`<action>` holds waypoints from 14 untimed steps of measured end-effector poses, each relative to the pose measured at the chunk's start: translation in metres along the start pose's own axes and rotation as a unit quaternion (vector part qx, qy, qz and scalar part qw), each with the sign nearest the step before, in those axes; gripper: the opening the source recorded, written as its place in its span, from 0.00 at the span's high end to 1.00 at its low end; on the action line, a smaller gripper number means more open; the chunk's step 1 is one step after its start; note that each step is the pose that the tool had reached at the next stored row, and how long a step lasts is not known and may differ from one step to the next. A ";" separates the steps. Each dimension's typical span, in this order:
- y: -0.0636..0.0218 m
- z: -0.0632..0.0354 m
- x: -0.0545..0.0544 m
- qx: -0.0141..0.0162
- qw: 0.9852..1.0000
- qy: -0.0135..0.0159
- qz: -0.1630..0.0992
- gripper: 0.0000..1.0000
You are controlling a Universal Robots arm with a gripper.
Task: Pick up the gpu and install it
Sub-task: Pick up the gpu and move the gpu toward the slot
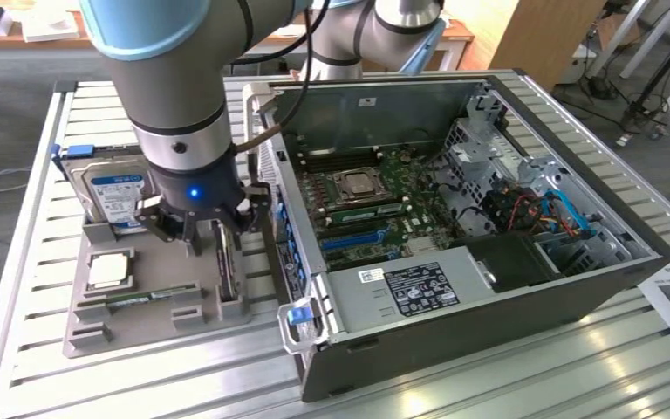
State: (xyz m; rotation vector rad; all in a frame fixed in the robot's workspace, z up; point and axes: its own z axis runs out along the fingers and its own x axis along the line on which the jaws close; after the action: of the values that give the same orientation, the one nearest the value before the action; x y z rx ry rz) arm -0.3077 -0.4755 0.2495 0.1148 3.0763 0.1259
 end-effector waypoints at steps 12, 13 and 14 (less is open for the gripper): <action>0.0085 0.0193 0.002 0.000 1.000 0.000 0.000 0.47; 0.0085 0.0195 0.002 0.001 1.000 0.000 0.000 0.47; 0.0085 0.0199 0.002 0.001 1.000 0.000 0.000 0.47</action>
State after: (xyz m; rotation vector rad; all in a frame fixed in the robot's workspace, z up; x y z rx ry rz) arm -0.3076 -0.4653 0.2303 0.1158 3.0758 0.1215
